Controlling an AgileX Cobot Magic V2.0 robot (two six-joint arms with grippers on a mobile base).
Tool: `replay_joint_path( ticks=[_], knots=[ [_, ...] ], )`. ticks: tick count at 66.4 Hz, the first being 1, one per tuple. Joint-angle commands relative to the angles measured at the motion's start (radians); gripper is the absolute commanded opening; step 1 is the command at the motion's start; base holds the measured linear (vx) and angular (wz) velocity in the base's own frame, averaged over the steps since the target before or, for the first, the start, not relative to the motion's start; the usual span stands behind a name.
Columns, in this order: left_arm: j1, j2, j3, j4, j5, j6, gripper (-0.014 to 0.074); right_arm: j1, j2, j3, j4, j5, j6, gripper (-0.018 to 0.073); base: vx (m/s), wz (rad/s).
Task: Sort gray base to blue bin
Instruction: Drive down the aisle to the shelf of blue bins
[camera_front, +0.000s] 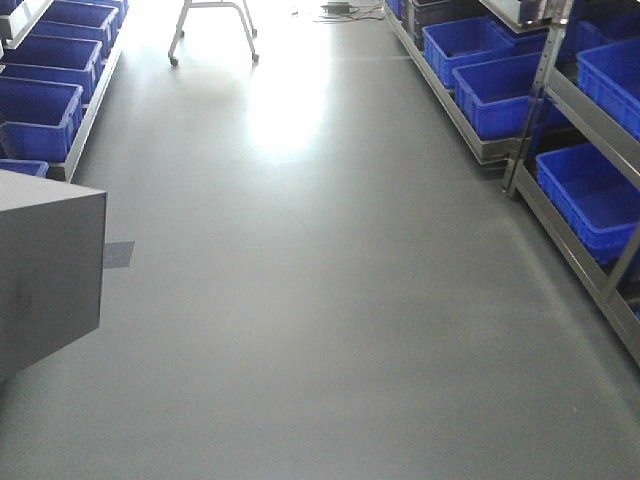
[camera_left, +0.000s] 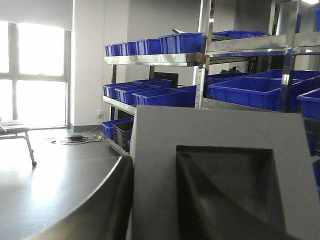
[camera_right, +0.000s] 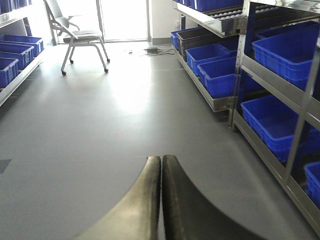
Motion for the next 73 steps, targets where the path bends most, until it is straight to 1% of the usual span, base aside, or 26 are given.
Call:
replay_joint_path(
  ticks=[1,73],
  knots=[
    [-0.005,0.008,-0.028,-0.012,-0.104,-0.012,-0.0006,-0.003,0.018,0.001,-0.005,-0.072,-0.012,-0.0005,0.41,0.12],
    [-0.005,0.008,-0.028,-0.012,-0.104,-0.012,-0.0006,-0.003,0.018,0.001,-0.005,-0.072,-0.012,-0.0005,0.39,0.06]
  ],
)
